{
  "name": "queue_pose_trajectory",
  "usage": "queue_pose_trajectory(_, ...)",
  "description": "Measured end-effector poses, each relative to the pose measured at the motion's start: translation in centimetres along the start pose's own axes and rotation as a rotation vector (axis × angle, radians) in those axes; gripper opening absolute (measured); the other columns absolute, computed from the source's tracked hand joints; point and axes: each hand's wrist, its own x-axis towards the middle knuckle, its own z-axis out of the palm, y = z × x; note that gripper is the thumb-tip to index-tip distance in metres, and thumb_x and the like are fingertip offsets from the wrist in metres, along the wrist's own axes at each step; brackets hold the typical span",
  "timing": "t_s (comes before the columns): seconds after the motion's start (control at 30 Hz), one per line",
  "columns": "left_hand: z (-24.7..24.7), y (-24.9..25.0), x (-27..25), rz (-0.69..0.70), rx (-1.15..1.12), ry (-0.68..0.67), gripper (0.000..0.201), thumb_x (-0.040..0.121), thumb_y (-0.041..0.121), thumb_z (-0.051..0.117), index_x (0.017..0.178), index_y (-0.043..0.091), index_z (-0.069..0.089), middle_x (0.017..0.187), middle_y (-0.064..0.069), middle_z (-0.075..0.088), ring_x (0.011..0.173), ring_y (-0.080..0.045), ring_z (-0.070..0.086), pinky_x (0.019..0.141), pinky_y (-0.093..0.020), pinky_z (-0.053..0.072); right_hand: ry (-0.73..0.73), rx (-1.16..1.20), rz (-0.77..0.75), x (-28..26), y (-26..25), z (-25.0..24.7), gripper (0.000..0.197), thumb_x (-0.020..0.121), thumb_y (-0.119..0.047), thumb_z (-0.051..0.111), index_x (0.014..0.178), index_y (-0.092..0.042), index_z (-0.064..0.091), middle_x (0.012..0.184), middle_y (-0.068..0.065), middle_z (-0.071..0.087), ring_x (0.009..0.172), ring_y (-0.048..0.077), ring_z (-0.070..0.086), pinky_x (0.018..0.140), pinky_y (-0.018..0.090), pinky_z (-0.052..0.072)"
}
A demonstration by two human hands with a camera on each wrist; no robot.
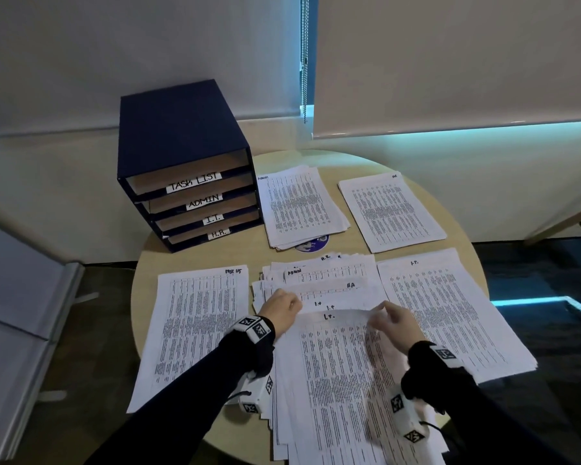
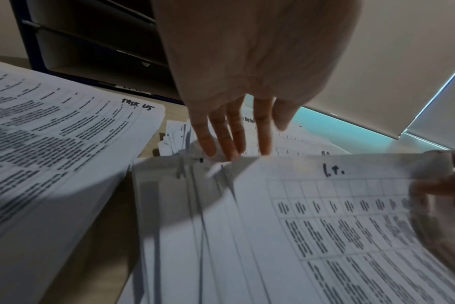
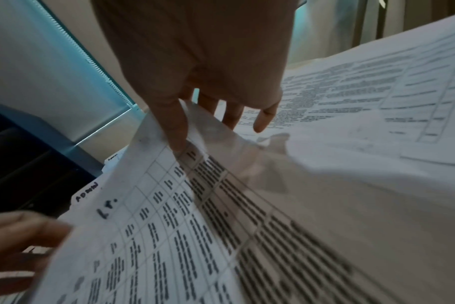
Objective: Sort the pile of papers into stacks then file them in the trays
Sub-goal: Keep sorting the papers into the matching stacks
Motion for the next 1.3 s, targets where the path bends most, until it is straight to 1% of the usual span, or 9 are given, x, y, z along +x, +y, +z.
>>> queue_pose_trajectory(0.17,-0.2,0.2,0.7,0.022,0.119,0.023,0.015,0.092,0.014,0.054,0.106,0.016,0.058,0.115,-0.002,0.048,0.104,-0.021,0.056,0.095,-0.034,0.045,-0.037,-0.041,0.015,-0.3,-0.9,0.0,0.017,0.092,-0.001,0.05,0.084,-0.015,0.056,0.073,-0.002,0.066,0.062,0.016,0.057,0.056,0.019,0.04)
queue_pose_trajectory(0.5,-0.4,1.1,1.5,0.058,0.098,0.041,0.016,0.098,0.022,0.044,0.088,0.015,0.053,0.1,-0.005,0.055,0.093,-0.025,0.057,0.081,-0.033,0.043,-0.176,-0.021,0.0,-0.5,-2.1,-1.2,0.021,0.093,0.004,0.042,0.081,-0.008,0.054,0.097,0.005,0.067,0.089,0.019,0.062,0.074,0.027,0.048)
queue_pose_trajectory(0.7,-0.5,1.1,1.2,0.027,0.088,-0.073,0.012,0.083,0.024,0.07,0.089,0.017,0.062,0.082,0.006,0.057,0.071,-0.011,0.053,0.067,-0.026,0.046,-0.131,-0.044,0.055,-0.3,-2.1,-1.1,0.021,0.084,0.002,0.059,0.096,-0.015,0.057,0.074,0.004,0.05,0.063,0.016,0.047,0.058,0.024,0.041)
queue_pose_trajectory(0.9,-0.7,1.5,1.4,0.081,0.222,-0.064,0.014,0.084,0.014,0.067,0.076,0.021,0.057,0.084,0.004,0.056,0.079,-0.015,0.054,0.071,-0.021,0.043,-0.093,0.027,-0.015,-0.9,-1.9,-1.0,0.017,0.083,-0.013,0.07,0.076,-0.008,0.055,0.059,-0.005,0.044,0.057,0.012,0.039,0.057,0.025,0.032)
queue_pose_trajectory(0.97,-0.9,1.6,1.0,0.127,0.246,-0.009,0.017,0.087,0.018,0.067,0.073,0.019,0.056,0.083,0.003,0.057,0.079,-0.015,0.053,0.073,-0.023,0.044,-0.121,0.06,-0.021,-1.0,-1.7,-1.2,0.021,0.083,-0.017,0.071,0.072,-0.006,0.058,0.06,-0.003,0.055,0.061,0.016,0.05,0.062,0.029,0.043)
queue_pose_trajectory(1.03,-1.3,1.9,0.5,0.184,0.271,0.052,0.017,0.089,0.022,0.066,0.076,0.016,0.058,0.084,-0.001,0.06,0.076,-0.015,0.051,0.074,-0.026,0.044,-0.144,0.054,-0.005,-0.8,-1.3,-0.9,0.016,0.082,-0.02,0.072,0.072,-0.012,0.063,0.082,0.003,0.066,0.079,0.02,0.061,0.079,0.038,0.051)
queue_pose_trajectory(1.13,-1.4,1.8,0.0,0.268,0.233,0.058,0.018,0.093,0.028,0.062,0.085,0.013,0.069,0.091,-0.001,0.064,0.084,-0.016,0.056,0.079,-0.027,0.047,-0.002,-0.077,-0.006,-0.3,-0.9,-0.3,0.01,0.079,-0.02,0.075,0.076,-0.019,0.065,0.111,0.002,0.046,0.104,0.02,0.046,0.094,0.038,0.039)
queue_pose_trajectory(1.2,-1.3,1.6,-0.2,0.294,0.173,-0.028,0.018,0.093,0.031,0.061,0.096,0.018,0.072,0.1,0.004,0.059,0.095,-0.014,0.055,0.087,-0.026,0.045,0.045,-0.083,-0.022,0.0,-0.9,-0.2,0.01,0.079,-0.019,0.075,0.085,-0.014,0.068,0.113,0.001,0.044,0.104,0.019,0.043,0.089,0.034,0.038)
queue_pose_trajectory(1.3,-0.9,1.0,0.1,0.223,0.141,-0.107,0.033,0.095,0.043,0.053,0.096,0.016,0.072,0.115,0.004,0.047,0.109,-0.012,0.044,0.098,-0.029,0.036,-0.006,-0.027,-0.028,-0.2,-1.4,-0.1,0.011,0.081,-0.018,0.072,0.075,-0.013,0.065,0.084,0.012,0.064,0.077,0.022,0.053,0.064,0.028,0.037)
